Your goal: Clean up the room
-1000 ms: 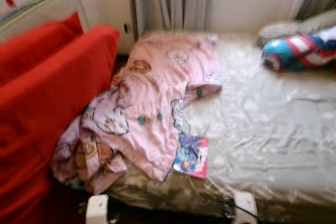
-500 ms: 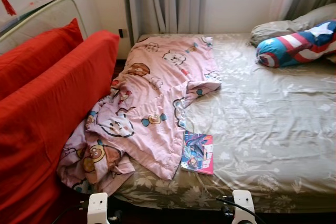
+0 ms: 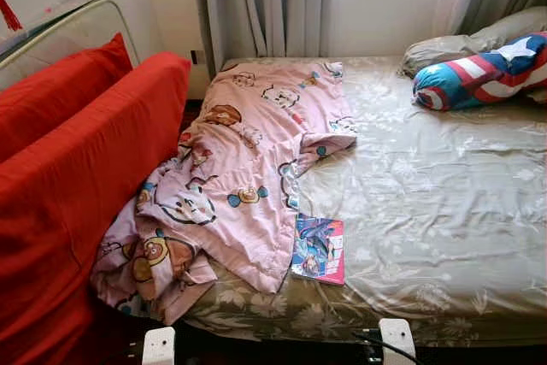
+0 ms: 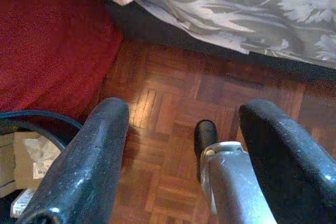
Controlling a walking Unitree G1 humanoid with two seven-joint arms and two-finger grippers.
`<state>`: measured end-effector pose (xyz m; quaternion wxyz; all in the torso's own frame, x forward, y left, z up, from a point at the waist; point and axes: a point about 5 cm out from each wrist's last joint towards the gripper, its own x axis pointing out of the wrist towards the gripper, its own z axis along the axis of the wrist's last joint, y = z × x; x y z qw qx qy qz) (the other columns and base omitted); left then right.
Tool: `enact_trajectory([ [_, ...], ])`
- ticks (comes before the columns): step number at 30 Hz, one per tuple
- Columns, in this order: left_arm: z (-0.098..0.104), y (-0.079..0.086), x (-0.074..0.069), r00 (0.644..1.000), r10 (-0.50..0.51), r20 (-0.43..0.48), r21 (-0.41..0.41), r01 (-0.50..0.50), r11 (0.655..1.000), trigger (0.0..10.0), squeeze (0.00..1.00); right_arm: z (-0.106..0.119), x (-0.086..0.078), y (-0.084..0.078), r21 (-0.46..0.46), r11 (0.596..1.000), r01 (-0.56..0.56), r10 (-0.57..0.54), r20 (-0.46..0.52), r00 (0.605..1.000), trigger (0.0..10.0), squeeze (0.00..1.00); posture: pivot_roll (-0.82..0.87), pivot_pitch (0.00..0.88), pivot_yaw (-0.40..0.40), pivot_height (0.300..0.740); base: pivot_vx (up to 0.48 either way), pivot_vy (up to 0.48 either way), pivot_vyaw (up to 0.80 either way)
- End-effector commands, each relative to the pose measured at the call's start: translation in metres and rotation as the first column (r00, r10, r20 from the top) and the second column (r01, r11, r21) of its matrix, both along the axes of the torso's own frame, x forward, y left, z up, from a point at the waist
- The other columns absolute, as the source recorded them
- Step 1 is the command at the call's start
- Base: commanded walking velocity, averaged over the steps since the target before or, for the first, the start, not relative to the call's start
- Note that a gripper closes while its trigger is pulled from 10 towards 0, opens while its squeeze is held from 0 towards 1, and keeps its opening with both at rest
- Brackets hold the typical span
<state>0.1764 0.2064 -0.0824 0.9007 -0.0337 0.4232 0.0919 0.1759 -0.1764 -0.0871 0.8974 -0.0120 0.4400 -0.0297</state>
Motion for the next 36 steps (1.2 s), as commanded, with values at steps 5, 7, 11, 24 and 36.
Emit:
enact_trajectory([
  [5,-0.008,0.000,-0.018,0.999,0.008,-0.052,-0.012,-0.008,1.000,10.0,0.00,-0.007,-0.015,0.001,-0.002,1.000,0.025,-0.025,-0.045,0.999,10.0,0.00,-0.06,0.000,0.044,0.740,0.000,0.000,0.00],
  [7,-0.010,-0.002,-0.021,0.998,0.002,-0.061,-0.016,-0.003,1.000,10.0,0.00,-0.008,-0.019,-0.001,-0.004,1.000,0.031,-0.031,-0.050,0.998,10.0,0.00,-0.06,0.000,0.046,0.740,0.000,0.000,0.00],
  [11,-0.011,-0.005,-0.025,0.998,-0.011,-0.067,-0.019,0.010,1.000,10.0,0.00,-0.009,-0.023,-0.004,-0.005,0.999,0.050,-0.050,-0.045,0.998,10.0,0.00,-0.06,0.000,0.049,0.740,0.000,0.000,0.00],
  [24,-0.012,-0.002,-0.029,0.998,0.029,-0.053,-0.027,-0.031,0.999,10.0,0.00,-0.010,-0.027,-0.001,0.003,0.999,0.048,-0.048,-0.046,0.998,10.0,0.00,-0.03,0.000,0.023,0.740,0.000,0.000,0.00],
  [36,-0.015,-0.005,-0.036,0.997,0.017,-0.073,-0.037,-0.020,0.999,10.0,0.00,-0.013,-0.034,-0.003,0.005,0.998,0.055,-0.054,-0.060,0.997,10.0,0.00,-0.04,0.000,0.026,0.740,0.000,0.000,0.00],
])
